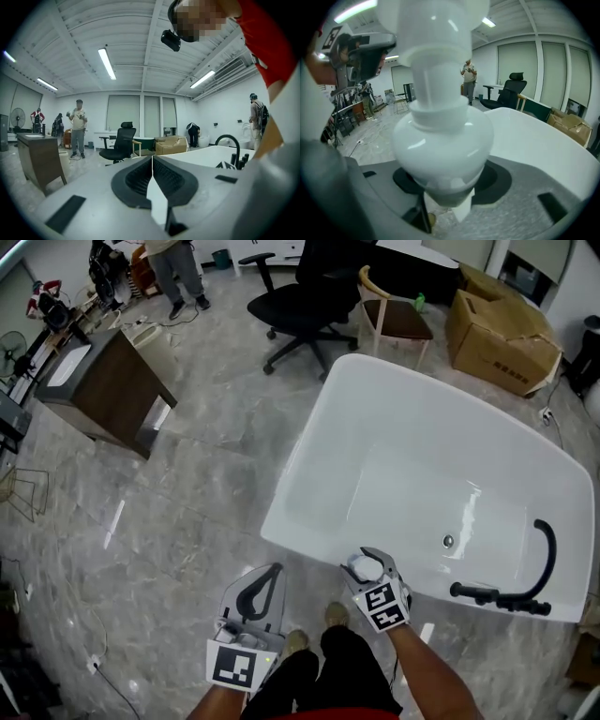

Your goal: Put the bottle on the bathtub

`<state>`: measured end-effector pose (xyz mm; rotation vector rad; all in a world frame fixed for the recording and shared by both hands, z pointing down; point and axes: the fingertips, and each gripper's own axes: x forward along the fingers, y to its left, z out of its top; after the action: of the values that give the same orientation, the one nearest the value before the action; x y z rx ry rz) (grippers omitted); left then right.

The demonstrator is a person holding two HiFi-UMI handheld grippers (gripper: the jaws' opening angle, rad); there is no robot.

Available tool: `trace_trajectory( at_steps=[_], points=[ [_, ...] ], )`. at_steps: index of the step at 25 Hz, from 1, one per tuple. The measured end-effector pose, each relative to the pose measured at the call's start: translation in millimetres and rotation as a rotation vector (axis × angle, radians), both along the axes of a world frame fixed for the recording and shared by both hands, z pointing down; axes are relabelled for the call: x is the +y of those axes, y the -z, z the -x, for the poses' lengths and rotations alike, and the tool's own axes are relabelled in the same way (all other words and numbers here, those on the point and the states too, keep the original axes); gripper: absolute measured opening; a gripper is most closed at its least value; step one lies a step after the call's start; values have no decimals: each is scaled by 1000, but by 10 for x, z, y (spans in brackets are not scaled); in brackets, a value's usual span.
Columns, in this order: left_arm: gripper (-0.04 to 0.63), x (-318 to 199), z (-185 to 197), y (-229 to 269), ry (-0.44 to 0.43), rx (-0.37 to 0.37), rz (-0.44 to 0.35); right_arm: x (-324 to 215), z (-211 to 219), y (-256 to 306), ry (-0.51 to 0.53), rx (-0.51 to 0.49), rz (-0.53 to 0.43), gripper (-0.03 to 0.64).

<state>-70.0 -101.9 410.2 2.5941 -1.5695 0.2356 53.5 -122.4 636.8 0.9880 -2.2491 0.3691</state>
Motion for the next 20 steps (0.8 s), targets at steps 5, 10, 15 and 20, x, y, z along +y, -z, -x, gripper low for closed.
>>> trace_trajectory(
  at_steps=[5,10,15,20],
  points=[
    [12,-115,27,-186,24,-8,43,-116,-19,-264,7,10,37,242],
    [12,-226,84,-239,33,-13,56,-179,5,-403,15,29,61,244],
    [12,-283,100,-271,26,-20,53,-191,-10,-500,5,45,44,247],
    [12,-250,94,-321,17,-21,66,-196,6,-504,7,33,23,260]
  ],
)
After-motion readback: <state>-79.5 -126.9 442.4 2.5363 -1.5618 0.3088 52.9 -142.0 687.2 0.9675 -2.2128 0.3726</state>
